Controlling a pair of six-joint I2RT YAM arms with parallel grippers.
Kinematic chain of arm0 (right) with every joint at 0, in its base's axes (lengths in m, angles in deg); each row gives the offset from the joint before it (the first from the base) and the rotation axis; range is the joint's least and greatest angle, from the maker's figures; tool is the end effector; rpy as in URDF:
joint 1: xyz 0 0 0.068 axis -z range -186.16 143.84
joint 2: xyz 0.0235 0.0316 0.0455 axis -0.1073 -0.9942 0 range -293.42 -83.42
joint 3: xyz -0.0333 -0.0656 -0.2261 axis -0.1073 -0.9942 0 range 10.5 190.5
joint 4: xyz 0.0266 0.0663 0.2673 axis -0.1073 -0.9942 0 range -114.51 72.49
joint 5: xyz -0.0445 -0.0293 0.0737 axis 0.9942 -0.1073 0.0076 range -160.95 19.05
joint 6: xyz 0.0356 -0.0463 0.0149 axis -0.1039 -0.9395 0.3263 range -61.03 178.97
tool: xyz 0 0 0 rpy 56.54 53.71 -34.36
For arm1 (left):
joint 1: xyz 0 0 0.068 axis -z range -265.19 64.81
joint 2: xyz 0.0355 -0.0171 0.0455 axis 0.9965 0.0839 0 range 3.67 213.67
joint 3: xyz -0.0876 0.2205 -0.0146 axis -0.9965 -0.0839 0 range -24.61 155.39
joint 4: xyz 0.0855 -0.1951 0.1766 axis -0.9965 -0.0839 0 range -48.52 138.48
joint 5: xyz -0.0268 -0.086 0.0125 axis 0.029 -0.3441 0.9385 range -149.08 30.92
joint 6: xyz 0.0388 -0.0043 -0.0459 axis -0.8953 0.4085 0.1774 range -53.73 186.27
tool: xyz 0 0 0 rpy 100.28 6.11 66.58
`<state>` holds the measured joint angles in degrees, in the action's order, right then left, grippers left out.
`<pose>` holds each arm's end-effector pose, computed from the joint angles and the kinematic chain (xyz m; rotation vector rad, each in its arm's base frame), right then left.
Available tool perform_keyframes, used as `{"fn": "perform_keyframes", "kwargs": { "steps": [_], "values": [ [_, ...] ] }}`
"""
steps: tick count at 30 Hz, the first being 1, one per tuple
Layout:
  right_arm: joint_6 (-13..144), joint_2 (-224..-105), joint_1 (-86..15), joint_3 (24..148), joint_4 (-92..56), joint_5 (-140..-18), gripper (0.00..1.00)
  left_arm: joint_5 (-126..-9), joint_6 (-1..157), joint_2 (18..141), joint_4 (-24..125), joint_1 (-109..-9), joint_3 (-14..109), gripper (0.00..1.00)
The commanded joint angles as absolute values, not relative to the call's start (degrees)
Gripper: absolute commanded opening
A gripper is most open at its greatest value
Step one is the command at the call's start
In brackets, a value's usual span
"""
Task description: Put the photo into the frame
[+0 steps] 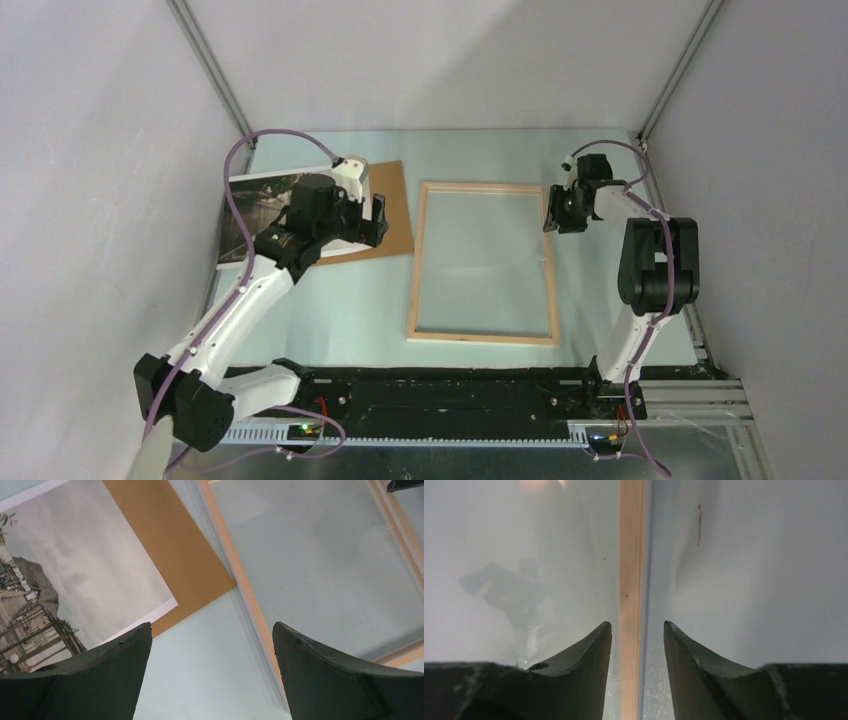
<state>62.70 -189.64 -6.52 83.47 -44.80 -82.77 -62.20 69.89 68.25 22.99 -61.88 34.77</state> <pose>0.3928 0.0116 0.1366 0.0058 2.6211 0.2955 0.2653 -0.1169 0.2946 0.3955 2.0867 -0.3377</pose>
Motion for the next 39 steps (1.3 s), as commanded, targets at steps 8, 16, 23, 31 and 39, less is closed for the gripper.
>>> {"fn": "perform_keyframes", "kwargs": {
  "steps": [8,16,23,31,39],
  "values": [
    [62.35,-194.00,-4.66,83.56,-41.77,-83.66,0.41,-62.77,68.28,67.69,21.82,-67.16,33.42,0.95],
    [63.48,-193.53,-4.95,83.54,-41.71,-87.39,0.41,-63.58,68.09,69.68,21.77,-70.70,33.22,0.95],
    [63.43,-193.58,-5.99,83.57,-41.77,-87.78,0.42,-63.67,67.32,72.03,21.79,-74.73,32.76,0.95],
    [63.29,-195.00,-7.74,83.61,-41.30,-84.48,0.37,-63.19,63.72,75.00,21.72,-79.27,33.09,0.95],
    [65.70,-196.91,-5.40,86.26,-42.54,-85.04,0.18,-59.77,57.78,78.71,19.98,-80.26,33.13,0.95]
  ]
}}
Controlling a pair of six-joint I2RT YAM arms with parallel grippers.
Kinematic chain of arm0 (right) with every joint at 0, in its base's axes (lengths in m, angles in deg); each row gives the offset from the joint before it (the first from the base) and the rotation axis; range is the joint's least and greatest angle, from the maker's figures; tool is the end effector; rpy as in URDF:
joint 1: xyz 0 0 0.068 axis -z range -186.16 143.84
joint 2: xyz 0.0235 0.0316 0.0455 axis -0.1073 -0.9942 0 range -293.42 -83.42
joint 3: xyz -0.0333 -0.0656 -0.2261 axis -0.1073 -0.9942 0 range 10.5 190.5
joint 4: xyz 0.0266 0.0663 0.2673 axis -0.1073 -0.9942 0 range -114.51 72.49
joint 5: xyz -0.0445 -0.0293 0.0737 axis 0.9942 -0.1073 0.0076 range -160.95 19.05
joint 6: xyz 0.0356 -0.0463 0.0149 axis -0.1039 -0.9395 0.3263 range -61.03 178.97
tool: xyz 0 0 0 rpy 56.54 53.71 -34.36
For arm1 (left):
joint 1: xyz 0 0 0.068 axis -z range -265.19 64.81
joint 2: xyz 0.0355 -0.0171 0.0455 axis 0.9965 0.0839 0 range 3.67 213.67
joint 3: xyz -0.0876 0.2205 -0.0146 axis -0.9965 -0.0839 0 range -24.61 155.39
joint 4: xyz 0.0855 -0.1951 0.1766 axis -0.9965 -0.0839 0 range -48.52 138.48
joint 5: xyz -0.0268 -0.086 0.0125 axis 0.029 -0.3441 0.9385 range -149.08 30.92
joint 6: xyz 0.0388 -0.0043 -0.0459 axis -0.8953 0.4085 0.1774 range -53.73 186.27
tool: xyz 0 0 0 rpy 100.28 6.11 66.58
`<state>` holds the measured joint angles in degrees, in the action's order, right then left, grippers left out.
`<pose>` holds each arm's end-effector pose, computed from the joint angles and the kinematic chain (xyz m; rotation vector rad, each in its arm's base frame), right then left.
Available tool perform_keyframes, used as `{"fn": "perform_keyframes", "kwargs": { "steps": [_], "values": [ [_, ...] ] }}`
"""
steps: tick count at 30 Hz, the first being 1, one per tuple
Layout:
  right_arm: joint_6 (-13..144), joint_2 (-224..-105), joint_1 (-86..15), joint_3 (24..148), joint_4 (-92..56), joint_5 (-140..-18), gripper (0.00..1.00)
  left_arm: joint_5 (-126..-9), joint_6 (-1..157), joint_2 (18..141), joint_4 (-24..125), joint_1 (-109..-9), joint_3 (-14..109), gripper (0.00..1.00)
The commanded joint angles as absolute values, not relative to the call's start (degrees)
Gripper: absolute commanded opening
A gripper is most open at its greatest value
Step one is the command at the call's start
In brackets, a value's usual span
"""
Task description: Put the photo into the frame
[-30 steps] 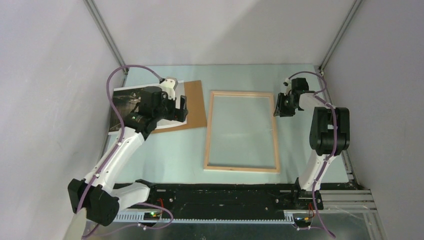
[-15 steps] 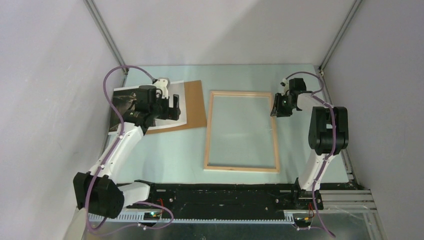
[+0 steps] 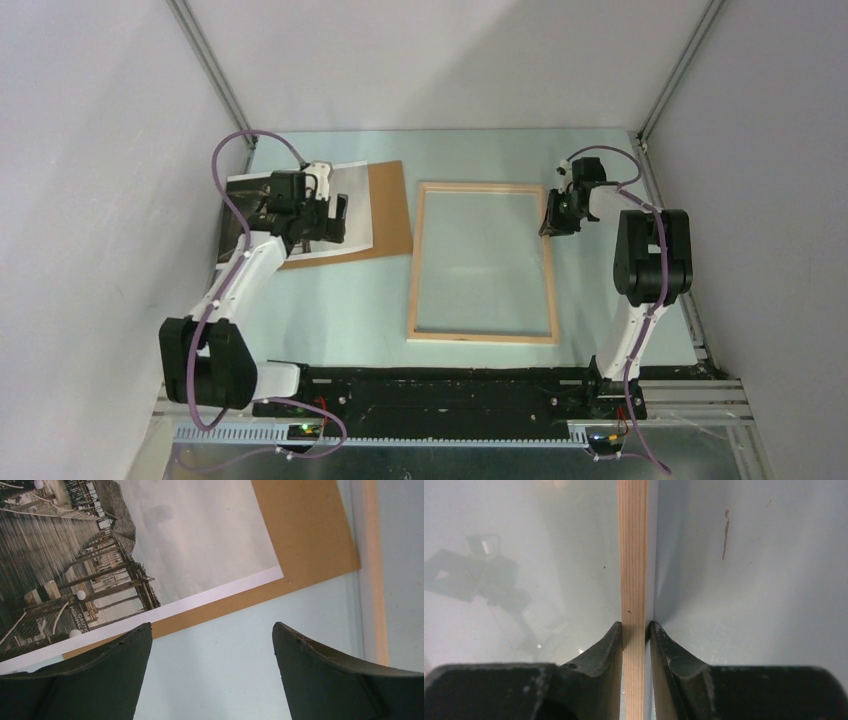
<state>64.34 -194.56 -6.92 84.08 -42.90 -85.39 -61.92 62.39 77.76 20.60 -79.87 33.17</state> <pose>0.3989 0.0165 0.1098 0.0260 2.6614 0.3706 0.3087 -0.0309 0.2340 0.2122 2.3323 -0.0704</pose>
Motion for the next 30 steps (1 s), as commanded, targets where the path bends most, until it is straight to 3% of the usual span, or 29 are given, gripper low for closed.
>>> {"fn": "perform_keyframes", "kwargs": {
  "steps": [1,9,15,18,23,30],
  "values": [
    [66.26,-196.99,-4.70,86.39,-42.60,-85.07,0.18,-59.60,57.54,79.08,19.90,-80.26,32.98,0.95],
    [69.61,-197.30,-1.33,86.61,-41.07,-85.18,0.10,-59.27,56.69,79.82,19.59,-80.26,33.08,0.95],
    [69.16,-197.77,-0.42,87.67,-41.20,-85.94,0.12,-59.31,55.37,80.86,19.19,-80.25,33.37,0.95],
    [67.85,-197.58,-0.76,87.83,-41.83,-85.72,0.23,-59.40,54.34,81.83,18.77,-80.24,33.53,0.95],
    [66.25,-194.87,-1.69,87.81,-42.24,-84.92,0.49,-59.27,51.73,83.84,18.11,-80.18,33.66,0.95],
    [63.41,-188.02,-5.65,87.76,-42.25,-84.08,0.60,-56.79,48.53,85.69,17.98,-79.35,33.19,0.95]
  ]
}}
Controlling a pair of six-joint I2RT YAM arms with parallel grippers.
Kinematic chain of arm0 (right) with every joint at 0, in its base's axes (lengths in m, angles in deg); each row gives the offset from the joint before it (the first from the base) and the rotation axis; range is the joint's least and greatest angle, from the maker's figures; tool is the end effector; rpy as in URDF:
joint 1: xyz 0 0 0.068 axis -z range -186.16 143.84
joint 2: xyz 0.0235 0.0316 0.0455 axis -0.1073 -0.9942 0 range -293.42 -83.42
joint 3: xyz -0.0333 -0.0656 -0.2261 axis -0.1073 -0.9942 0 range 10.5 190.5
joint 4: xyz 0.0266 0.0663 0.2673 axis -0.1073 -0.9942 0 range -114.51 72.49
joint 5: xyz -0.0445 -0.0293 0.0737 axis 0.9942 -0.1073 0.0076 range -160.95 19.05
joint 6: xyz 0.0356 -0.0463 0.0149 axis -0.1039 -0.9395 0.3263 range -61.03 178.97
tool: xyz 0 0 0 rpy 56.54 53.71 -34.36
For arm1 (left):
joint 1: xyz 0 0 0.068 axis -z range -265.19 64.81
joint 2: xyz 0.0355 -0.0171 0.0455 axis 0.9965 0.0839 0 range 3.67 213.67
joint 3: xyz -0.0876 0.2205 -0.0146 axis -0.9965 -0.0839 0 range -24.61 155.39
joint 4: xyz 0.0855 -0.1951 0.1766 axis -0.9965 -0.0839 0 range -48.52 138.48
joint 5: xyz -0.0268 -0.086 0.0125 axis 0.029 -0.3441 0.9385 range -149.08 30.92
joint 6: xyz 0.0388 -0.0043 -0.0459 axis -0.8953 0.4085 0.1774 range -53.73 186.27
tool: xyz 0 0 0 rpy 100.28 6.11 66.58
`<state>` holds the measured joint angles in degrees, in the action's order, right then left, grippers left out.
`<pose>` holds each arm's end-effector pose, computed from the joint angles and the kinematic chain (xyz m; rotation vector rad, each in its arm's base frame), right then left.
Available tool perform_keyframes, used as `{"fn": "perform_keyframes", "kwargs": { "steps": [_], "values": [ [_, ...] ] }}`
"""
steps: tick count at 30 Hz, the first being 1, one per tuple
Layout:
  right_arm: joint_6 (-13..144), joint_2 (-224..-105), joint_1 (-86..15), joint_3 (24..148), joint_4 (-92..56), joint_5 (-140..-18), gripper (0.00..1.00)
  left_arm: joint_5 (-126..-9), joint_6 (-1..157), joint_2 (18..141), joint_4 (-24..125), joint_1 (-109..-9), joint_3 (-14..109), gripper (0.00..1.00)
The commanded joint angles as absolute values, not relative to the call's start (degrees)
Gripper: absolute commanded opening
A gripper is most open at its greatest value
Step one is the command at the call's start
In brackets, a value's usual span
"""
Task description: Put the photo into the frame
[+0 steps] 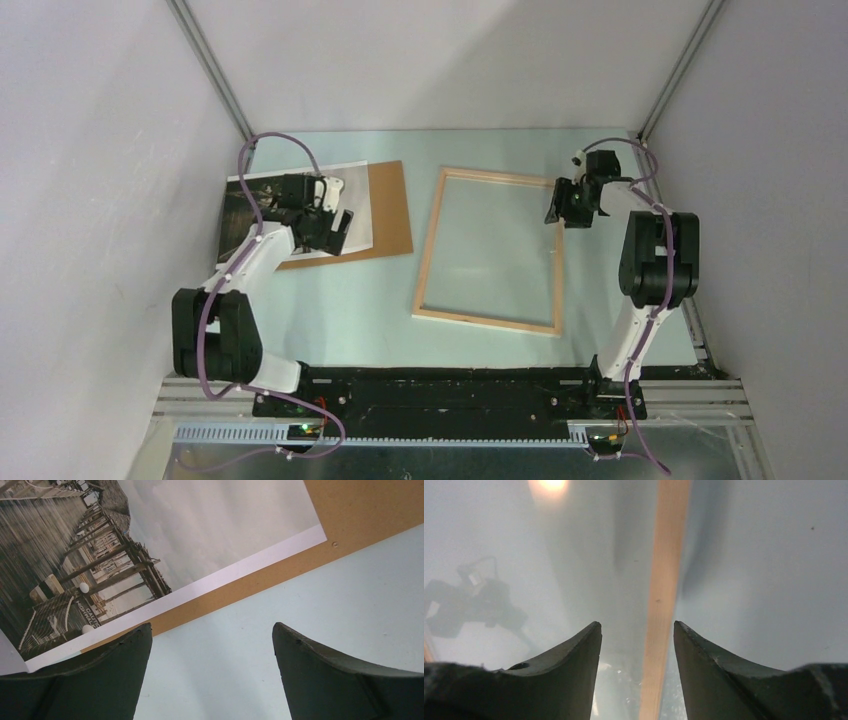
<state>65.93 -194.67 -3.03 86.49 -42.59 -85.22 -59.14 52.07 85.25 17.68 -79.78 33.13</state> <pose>0.4085 -0.0113 0.1220 0.1435 2.6092 0.3497 0.3171 -0.0300 0.1912 0.4305 2.4886 0.0604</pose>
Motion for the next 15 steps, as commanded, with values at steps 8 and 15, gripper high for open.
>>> {"fn": "perform_keyframes", "kwargs": {
  "steps": [8,15],
  "values": [
    [59.35,-181.31,-19.38,87.82,-41.02,-80.94,0.65,-56.53,49.92,88.47,17.93,-77.57,34.88,0.95],
    [56.85,-180.48,-27.60,87.76,-42.40,-81.05,0.65,-53.38,53.57,94.86,18.07,-71.26,39.43,0.94]
  ]
}}
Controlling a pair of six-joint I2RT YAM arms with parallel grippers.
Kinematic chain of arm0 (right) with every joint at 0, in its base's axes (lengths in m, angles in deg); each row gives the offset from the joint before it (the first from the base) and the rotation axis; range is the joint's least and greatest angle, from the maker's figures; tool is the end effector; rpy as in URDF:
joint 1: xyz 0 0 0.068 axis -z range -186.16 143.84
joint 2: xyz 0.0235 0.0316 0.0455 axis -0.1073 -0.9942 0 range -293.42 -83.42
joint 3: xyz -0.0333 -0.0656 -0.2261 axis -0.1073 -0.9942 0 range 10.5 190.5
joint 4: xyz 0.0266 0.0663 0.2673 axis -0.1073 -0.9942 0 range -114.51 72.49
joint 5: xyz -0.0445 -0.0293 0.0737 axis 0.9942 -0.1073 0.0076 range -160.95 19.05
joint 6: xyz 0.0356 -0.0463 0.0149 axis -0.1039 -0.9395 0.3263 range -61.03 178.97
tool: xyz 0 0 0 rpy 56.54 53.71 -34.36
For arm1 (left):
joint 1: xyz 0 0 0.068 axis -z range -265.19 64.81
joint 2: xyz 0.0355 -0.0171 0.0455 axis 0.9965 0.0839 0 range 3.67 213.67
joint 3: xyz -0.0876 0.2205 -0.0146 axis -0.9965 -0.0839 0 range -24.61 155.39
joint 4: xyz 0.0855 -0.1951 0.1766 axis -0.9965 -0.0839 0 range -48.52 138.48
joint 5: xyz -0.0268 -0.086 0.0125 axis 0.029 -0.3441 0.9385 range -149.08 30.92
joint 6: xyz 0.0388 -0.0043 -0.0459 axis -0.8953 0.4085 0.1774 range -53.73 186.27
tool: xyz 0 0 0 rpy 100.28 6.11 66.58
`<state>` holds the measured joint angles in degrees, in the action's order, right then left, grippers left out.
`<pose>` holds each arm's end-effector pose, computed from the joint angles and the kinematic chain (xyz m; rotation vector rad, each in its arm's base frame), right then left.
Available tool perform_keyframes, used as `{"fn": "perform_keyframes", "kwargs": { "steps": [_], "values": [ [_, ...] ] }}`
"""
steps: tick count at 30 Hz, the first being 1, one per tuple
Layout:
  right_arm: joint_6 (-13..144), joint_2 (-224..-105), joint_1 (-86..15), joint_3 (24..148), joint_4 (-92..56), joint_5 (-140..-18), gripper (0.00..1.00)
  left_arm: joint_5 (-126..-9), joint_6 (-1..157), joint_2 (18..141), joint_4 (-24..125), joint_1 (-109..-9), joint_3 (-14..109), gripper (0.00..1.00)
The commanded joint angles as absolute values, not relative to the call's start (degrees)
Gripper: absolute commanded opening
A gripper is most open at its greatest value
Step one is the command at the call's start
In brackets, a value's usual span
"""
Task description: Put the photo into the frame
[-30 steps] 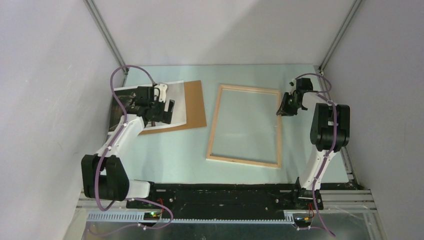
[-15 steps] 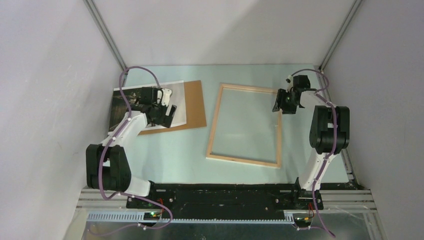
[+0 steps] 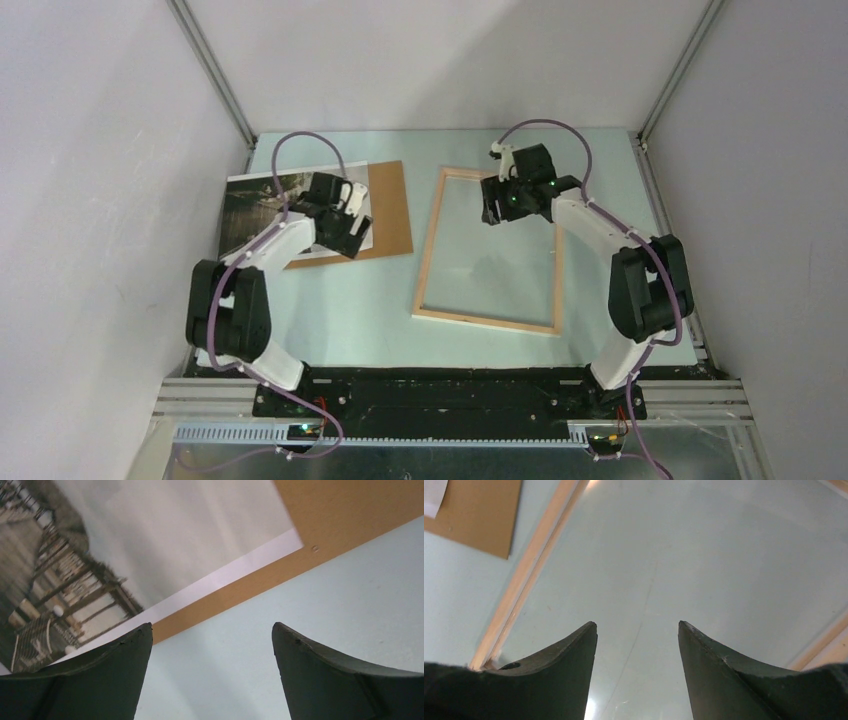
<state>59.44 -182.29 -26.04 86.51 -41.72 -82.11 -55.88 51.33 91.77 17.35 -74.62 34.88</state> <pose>0.3726 0.1440 0.2060 -0.4970 2.3577 0.3987 0.3252 -0.0581 0.1662 0.5579 2.5541 0.1000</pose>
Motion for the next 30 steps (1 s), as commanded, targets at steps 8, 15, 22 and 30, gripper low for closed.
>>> {"fn": "perform_keyframes", "kwargs": {
  "steps": [8,15,22,30],
  "values": [
    [56.15,-179.54,-27.27,86.28,-44.10,-82.92,0.63,-50.08,55.49,102.50,18.07,-66.50,45.42,0.90],
    [57.28,-179.75,-24.56,84.86,-44.07,-85.85,0.63,-48.63,56.97,106.79,18.15,-64.28,48.37,0.88],
    [58.42,-180.29,-22.84,84.16,-44.01,-88.78,0.62,-47.42,59.41,110.09,18.20,-63.04,49.29,0.83],
    [58.71,-180.78,-21.10,82.70,-43.27,-90.99,0.61,-44.10,60.11,111.68,18.72,-62.69,49.22,0.69]
  ]
}}
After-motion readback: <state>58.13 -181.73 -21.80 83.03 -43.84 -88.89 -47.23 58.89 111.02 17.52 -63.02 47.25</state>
